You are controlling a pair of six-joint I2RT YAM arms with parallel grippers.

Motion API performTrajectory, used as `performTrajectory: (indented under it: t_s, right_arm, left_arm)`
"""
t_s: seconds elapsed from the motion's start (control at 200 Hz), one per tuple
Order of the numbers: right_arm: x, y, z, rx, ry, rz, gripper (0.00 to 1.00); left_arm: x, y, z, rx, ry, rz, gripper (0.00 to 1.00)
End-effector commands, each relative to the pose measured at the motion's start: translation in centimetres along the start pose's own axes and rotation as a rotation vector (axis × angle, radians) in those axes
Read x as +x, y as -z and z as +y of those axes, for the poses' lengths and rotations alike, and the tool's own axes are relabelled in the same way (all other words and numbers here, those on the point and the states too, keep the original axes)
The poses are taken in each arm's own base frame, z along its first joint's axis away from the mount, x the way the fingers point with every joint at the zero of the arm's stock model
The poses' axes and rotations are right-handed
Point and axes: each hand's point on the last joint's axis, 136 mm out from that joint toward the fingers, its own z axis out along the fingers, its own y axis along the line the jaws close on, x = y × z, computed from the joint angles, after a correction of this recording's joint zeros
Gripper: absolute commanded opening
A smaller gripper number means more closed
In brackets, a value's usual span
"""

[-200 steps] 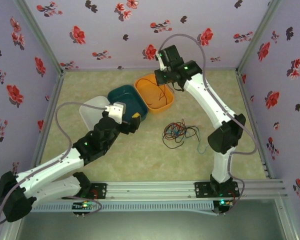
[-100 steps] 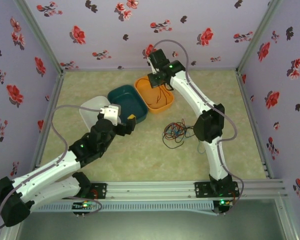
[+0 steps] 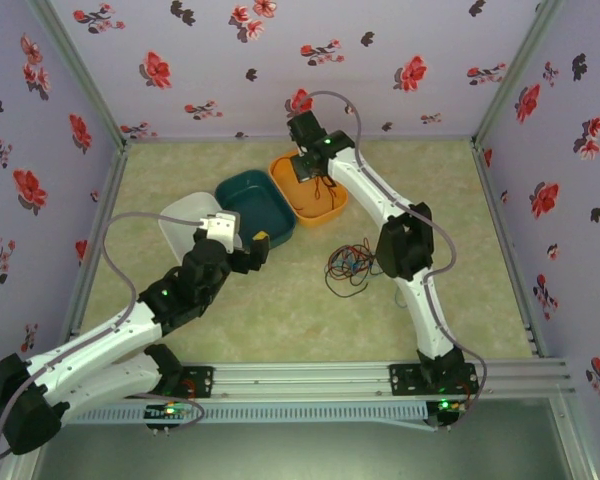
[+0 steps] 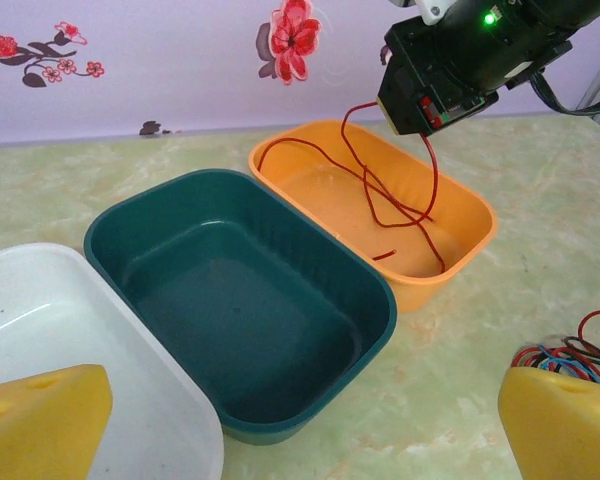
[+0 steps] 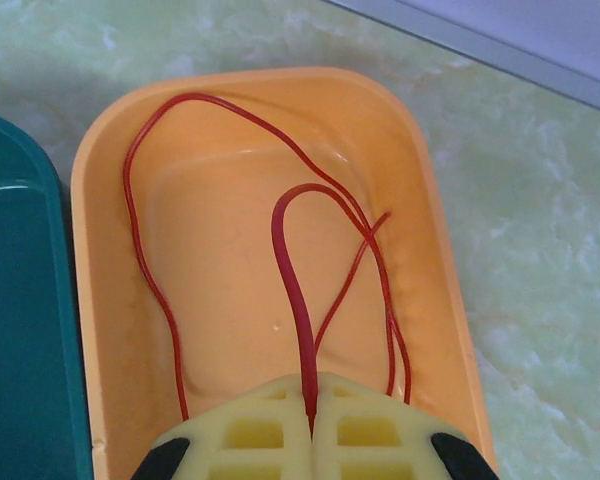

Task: Untangle the cables

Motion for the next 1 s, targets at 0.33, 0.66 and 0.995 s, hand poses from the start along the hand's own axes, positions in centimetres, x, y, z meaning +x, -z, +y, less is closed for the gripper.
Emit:
performTrajectory:
  t_s: [0.33, 0.66, 0.995]
  right_arm:
    - [0.9, -3.9, 1.8, 0.042, 0.058, -0.020, 0.00]
    - [3.1, -6.1, 3.3, 0.007, 0.063, 0.041, 0.00]
    - [5.3, -5.8, 4.2, -0.049, 0.010, 0.115, 0.15]
  left_arm:
    - [0.1, -0.4, 0.9, -0.043, 0.024, 0.004, 1.00]
    - [0.4, -0.6, 0.8, -0.043, 0.030, 0.014, 1.00]
    - [0.7, -0.9, 0.8, -0.049, 0.037, 0.024, 1.00]
